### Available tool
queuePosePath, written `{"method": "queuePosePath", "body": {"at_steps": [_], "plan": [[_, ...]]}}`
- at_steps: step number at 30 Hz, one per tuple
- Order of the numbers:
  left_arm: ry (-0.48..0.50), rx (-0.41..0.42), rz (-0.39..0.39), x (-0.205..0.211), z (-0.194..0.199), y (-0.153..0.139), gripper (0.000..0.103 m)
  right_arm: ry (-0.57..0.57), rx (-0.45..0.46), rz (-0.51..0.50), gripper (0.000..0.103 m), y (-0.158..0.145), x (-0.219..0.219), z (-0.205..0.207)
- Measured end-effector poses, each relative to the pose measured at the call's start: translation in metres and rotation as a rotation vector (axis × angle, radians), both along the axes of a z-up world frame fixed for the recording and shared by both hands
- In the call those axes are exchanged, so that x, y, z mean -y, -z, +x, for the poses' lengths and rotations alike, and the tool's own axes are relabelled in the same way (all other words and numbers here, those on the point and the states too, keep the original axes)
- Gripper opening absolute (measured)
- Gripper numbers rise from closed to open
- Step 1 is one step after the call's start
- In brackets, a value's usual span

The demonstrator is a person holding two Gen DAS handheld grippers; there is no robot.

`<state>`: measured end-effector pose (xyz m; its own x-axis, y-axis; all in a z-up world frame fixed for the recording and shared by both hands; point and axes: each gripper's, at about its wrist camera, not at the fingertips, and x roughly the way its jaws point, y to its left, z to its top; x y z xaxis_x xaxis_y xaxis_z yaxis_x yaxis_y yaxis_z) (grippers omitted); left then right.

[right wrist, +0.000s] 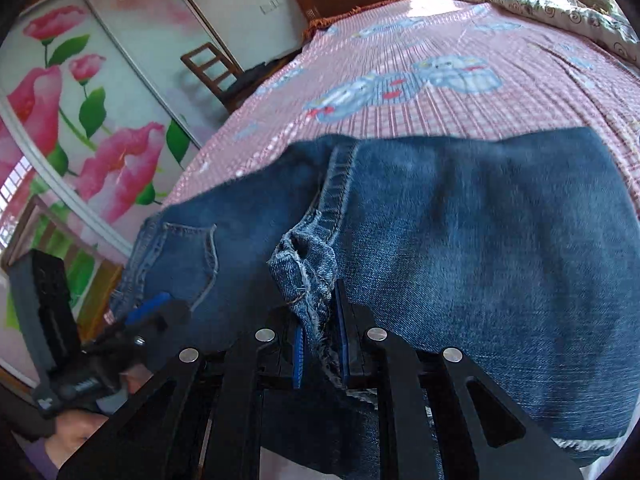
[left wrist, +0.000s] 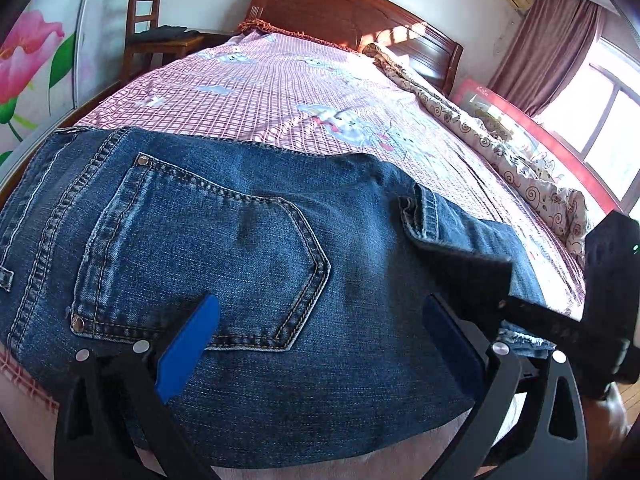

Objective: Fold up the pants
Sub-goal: 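Lift the cuff with the right tool and fold it toward the waistband, then lower the cuff onto the jeans and open the right tool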

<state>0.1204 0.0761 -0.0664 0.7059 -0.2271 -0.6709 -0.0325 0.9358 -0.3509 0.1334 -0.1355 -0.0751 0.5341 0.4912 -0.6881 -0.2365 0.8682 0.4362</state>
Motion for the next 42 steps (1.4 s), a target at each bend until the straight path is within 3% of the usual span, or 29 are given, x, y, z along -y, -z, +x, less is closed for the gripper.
{"method": "queuePosePath", "body": {"at_steps": [3,8,11,13,15,23,24,25,26,27,30,32,34,37,42], "plan": [[0.016,0.008,-0.031,-0.005,0.000,0.001,0.101,0.003,0.017,0.003,0.012,-0.005,0.000,-0.004],[0.017,0.019,-0.049,-0.007,0.000,0.002,0.101,-0.042,0.130,-0.044,0.012,-0.041,-0.016,-0.015],[0.013,0.019,-0.046,-0.007,-0.001,0.003,0.101,-0.109,0.111,-0.134,0.012,-0.023,-0.038,-0.018],[0.014,0.015,-0.044,-0.008,0.000,0.003,0.101,-0.137,0.060,-0.141,0.013,0.002,-0.042,-0.019],[0.018,0.016,-0.045,-0.009,-0.001,0.003,0.101,-0.130,0.076,-0.105,0.013,0.001,-0.036,-0.021],[0.021,0.021,-0.036,-0.008,-0.002,0.004,0.101,-0.127,0.098,-0.161,0.013,0.001,-0.043,-0.024],[0.021,0.020,-0.032,-0.007,-0.002,0.004,0.101,-0.133,0.105,-0.178,0.015,0.000,-0.046,-0.025],[0.021,0.019,-0.030,-0.007,-0.002,0.004,0.101,-0.150,0.095,-0.183,0.031,-0.003,-0.048,-0.027],[0.022,0.019,-0.029,-0.007,-0.001,0.004,0.101,-0.175,0.071,-0.149,0.059,-0.007,-0.050,-0.029],[0.024,0.019,-0.031,-0.007,-0.001,0.004,0.101,-0.203,0.050,-0.094,0.064,-0.013,-0.050,-0.033],[0.022,0.026,-0.070,-0.013,-0.002,0.005,0.101,-0.256,0.054,0.020,0.062,-0.028,-0.042,-0.049],[0.011,0.030,-0.105,-0.017,-0.002,0.006,0.101,-0.176,0.034,0.114,0.062,-0.031,-0.021,-0.045],[0.014,0.028,-0.087,-0.015,-0.002,0.006,0.101,-0.064,0.031,0.164,0.060,-0.031,0.002,-0.034],[0.018,0.019,-0.043,-0.009,-0.001,0.006,0.101,0.008,0.058,0.074,0.051,-0.033,0.006,-0.018],[0.020,0.005,-0.024,-0.007,0.000,0.005,0.101,-0.021,0.094,-0.086,0.050,-0.027,-0.028,-0.002]]}}
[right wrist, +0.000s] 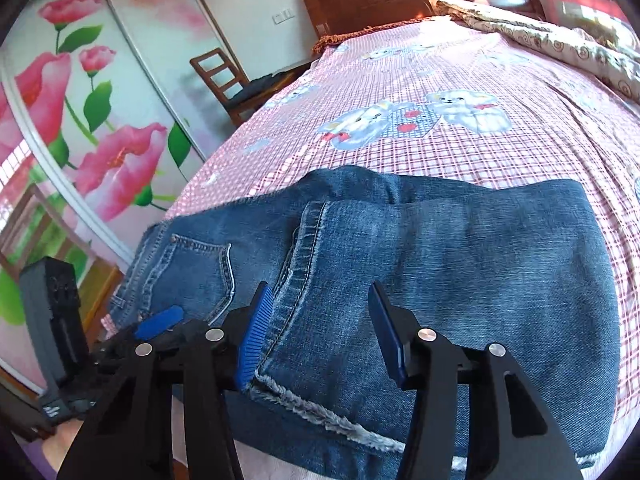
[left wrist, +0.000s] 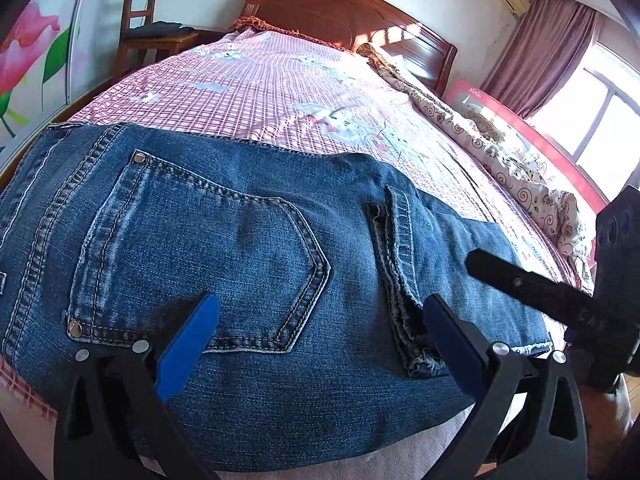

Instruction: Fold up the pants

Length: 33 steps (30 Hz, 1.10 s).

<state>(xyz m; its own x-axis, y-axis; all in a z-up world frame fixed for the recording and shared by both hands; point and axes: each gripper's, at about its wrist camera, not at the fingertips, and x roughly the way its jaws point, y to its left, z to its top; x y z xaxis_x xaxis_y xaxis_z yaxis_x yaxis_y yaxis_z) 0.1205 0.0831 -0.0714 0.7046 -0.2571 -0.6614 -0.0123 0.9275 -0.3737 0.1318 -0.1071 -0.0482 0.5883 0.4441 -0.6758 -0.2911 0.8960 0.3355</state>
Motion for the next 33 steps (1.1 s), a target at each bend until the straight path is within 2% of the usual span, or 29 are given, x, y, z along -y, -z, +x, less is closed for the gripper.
{"method": "queuePosePath", "body": {"at_steps": [2,4,6,18,23,26,30,33], "plan": [[0.002,-0.009,0.022,0.003,0.001,0.000,0.101,-0.054,-0.042,-0.130,0.050,0.023,-0.021,0.002],[0.006,-0.023,0.054,0.007,0.003,0.000,0.101,-0.053,0.052,-0.212,0.050,0.028,-0.030,-0.010],[0.007,-0.033,0.083,0.010,0.005,0.000,0.101,-0.032,0.048,-0.197,0.050,0.030,-0.028,-0.011],[-0.010,-0.064,0.090,0.013,0.006,-0.002,0.101,-0.028,0.030,-0.238,0.050,0.028,-0.034,-0.007],[-0.029,-0.054,0.014,0.003,0.007,-0.002,0.101,-0.035,-0.033,-0.283,0.050,0.017,-0.039,-0.002],[-0.039,-0.055,-0.051,-0.005,0.008,-0.002,0.101,-0.009,0.002,-0.260,0.050,0.005,-0.036,-0.009],[-0.015,-0.050,-0.057,-0.006,0.008,-0.001,0.101,0.011,-0.011,-0.262,0.050,0.008,-0.033,-0.009],[-0.009,-0.043,-0.099,-0.012,0.007,0.000,0.101,0.037,-0.020,-0.241,0.050,0.007,-0.022,-0.007]]}}
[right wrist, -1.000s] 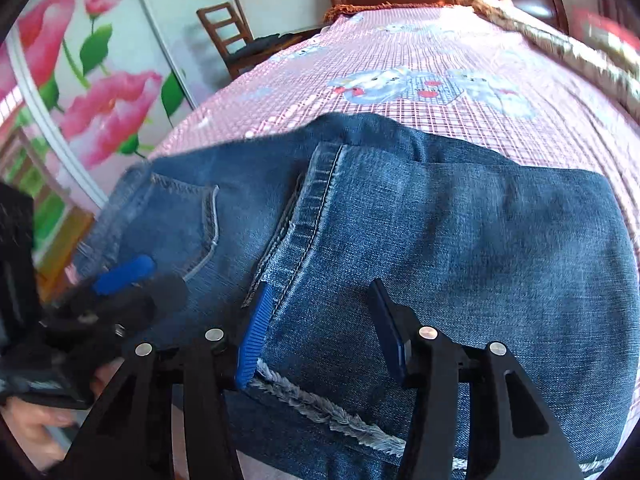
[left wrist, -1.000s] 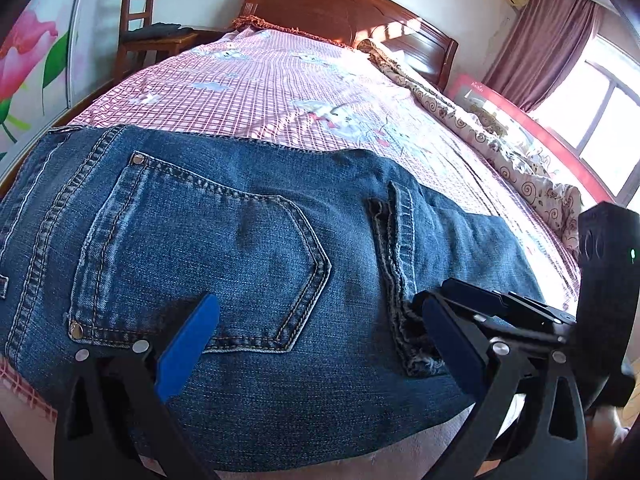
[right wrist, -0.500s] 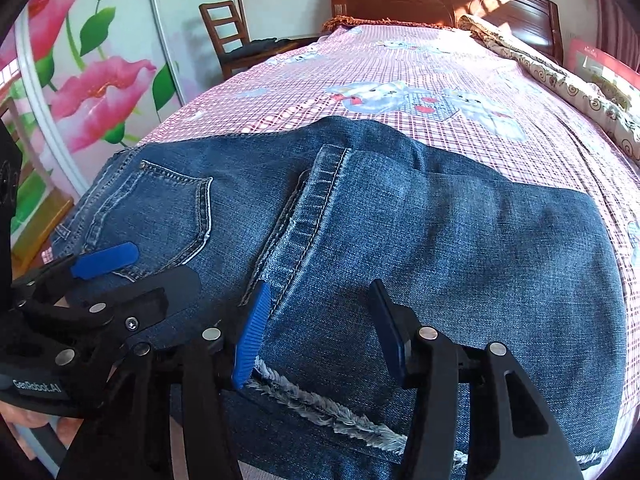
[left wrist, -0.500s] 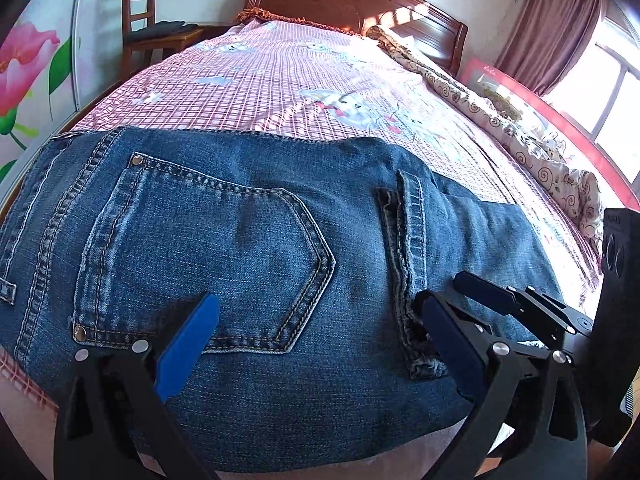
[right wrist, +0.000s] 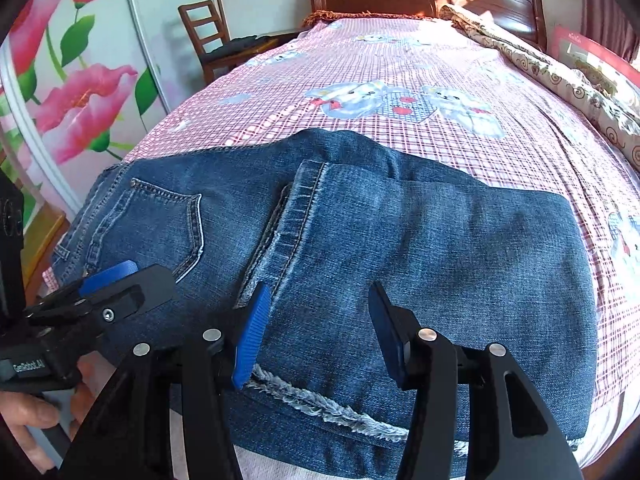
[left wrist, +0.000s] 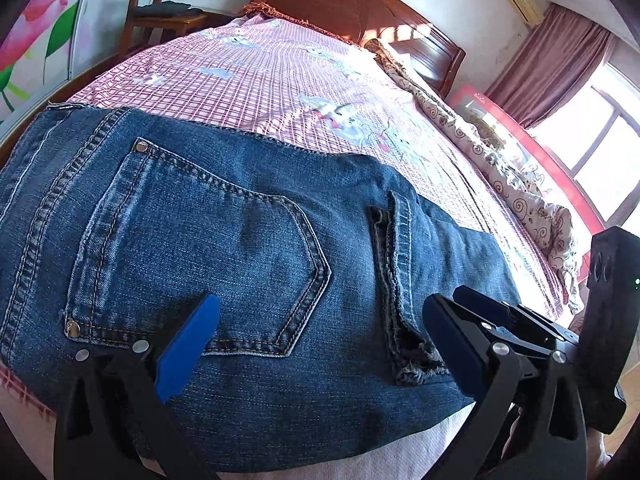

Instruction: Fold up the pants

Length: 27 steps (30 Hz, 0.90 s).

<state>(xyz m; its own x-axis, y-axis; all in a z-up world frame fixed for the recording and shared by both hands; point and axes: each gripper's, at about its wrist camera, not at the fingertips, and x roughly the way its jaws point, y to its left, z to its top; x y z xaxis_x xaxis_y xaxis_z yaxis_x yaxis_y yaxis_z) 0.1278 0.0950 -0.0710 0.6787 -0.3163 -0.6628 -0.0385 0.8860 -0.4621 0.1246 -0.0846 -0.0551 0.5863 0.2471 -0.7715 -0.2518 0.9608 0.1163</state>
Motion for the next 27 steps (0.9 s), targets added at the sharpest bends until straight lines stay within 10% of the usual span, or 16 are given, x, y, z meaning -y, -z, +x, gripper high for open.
{"method": "queuePosePath", "body": {"at_steps": [7,9,12,20,27], "plan": [[-0.012,0.007,-0.078,-0.009,0.001,0.000,0.101,0.107,0.036,0.060,0.051,-0.010,0.032,-0.003],[-0.020,0.012,-0.121,-0.015,0.000,0.000,0.101,0.066,-0.002,0.080,0.072,-0.005,0.024,-0.002],[-0.055,0.012,-0.199,-0.026,-0.008,-0.006,0.101,-0.033,-0.002,-0.135,0.079,0.018,-0.009,-0.007],[-0.382,0.092,-0.539,-0.132,-0.082,0.007,0.101,-0.023,-0.019,-0.079,0.080,0.020,-0.001,-0.004],[-0.483,0.071,-0.627,-0.159,-0.098,0.026,0.101,-0.021,-0.009,-0.083,0.080,0.019,-0.002,-0.005]]}}
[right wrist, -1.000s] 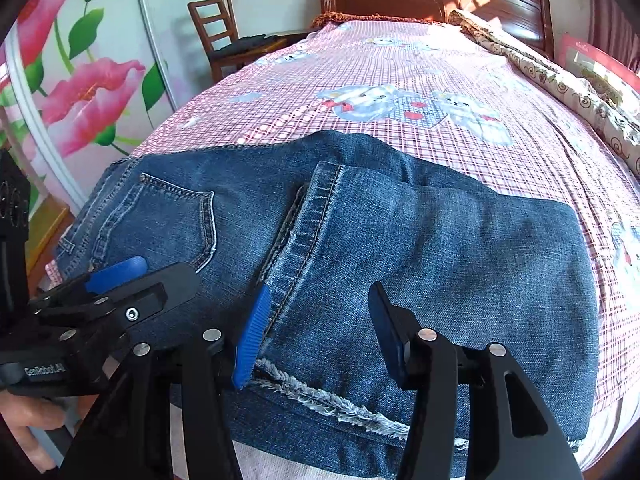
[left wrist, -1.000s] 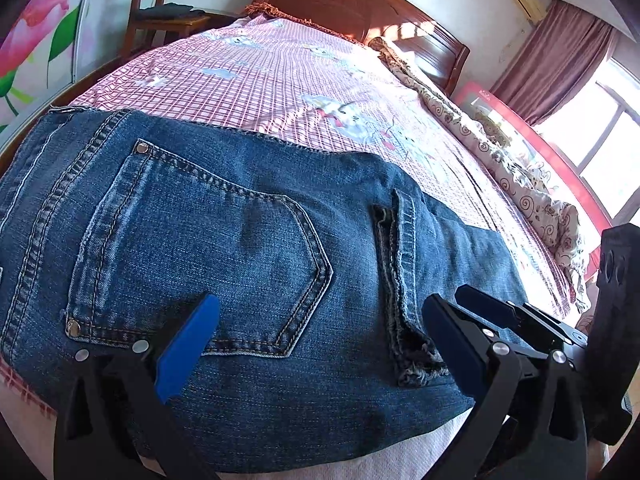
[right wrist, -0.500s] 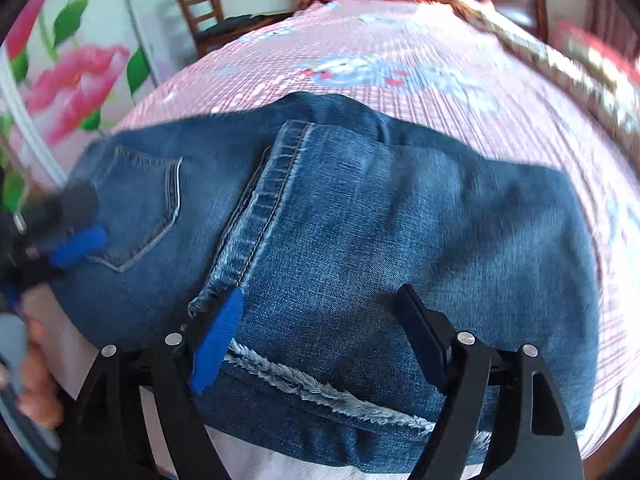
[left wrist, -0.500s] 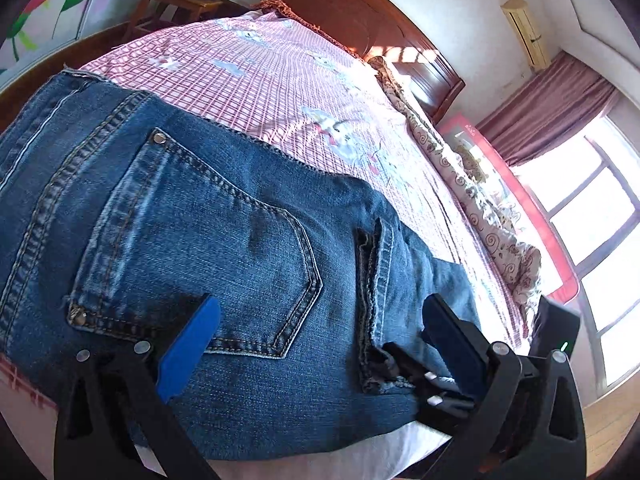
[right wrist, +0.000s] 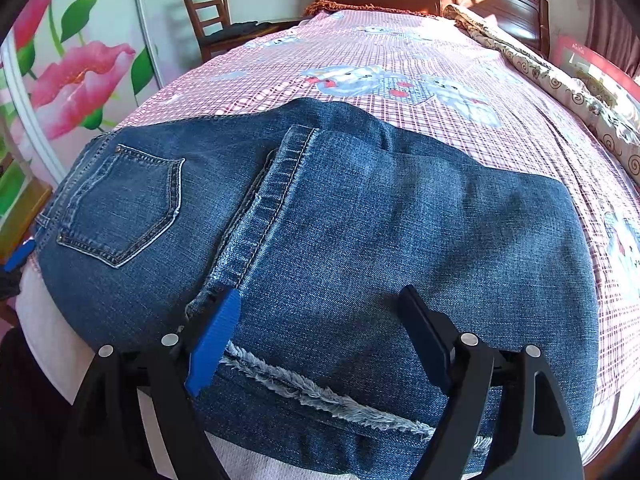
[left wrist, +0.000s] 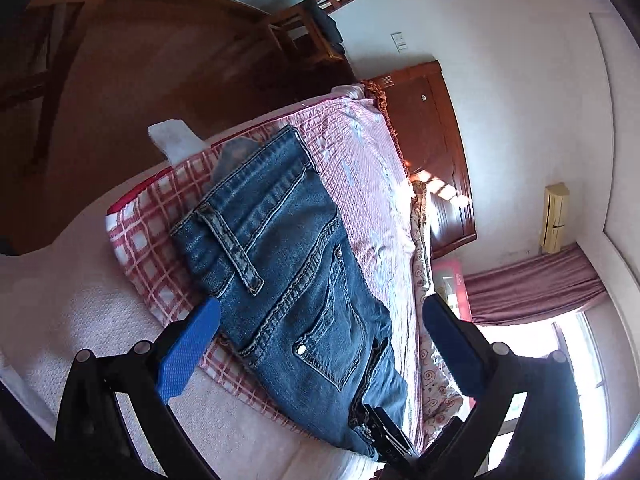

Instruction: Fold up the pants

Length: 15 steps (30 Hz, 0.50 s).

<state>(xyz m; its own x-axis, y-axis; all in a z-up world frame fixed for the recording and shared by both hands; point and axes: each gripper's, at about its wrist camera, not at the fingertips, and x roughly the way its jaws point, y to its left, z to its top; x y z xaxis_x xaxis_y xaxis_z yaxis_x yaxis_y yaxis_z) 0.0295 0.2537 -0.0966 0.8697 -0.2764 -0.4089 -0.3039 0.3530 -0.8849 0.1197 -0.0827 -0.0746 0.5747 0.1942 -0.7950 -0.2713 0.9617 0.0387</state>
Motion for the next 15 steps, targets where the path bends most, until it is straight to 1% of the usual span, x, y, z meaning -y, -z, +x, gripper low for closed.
{"method": "queuePosePath", "body": {"at_steps": [2,5,7,9,11,13,15], "plan": [[0.001,-0.032,0.018,0.006,0.005,0.003,0.101,0.000,-0.001,0.000,0.080,0.000,0.000,0.000],[-0.027,-0.030,0.006,0.010,0.003,0.002,0.101,-0.002,-0.002,0.001,0.080,0.000,0.001,0.000],[-0.065,-0.051,0.031,0.007,-0.004,0.000,0.101,-0.002,0.002,0.001,0.080,0.000,0.001,-0.001],[-0.099,-0.048,0.042,-0.001,-0.013,0.000,0.101,-0.001,0.005,0.002,0.080,0.001,0.001,-0.001],[-0.090,-0.057,0.038,-0.004,-0.010,0.004,0.101,-0.001,0.010,0.003,0.080,0.001,0.001,-0.001],[-0.079,-0.112,0.033,-0.005,0.000,0.014,0.101,0.000,0.013,0.005,0.080,0.001,0.002,-0.002],[-0.092,-0.114,0.045,-0.006,0.003,0.014,0.101,-0.001,0.013,0.007,0.080,0.001,0.001,-0.003]]}}
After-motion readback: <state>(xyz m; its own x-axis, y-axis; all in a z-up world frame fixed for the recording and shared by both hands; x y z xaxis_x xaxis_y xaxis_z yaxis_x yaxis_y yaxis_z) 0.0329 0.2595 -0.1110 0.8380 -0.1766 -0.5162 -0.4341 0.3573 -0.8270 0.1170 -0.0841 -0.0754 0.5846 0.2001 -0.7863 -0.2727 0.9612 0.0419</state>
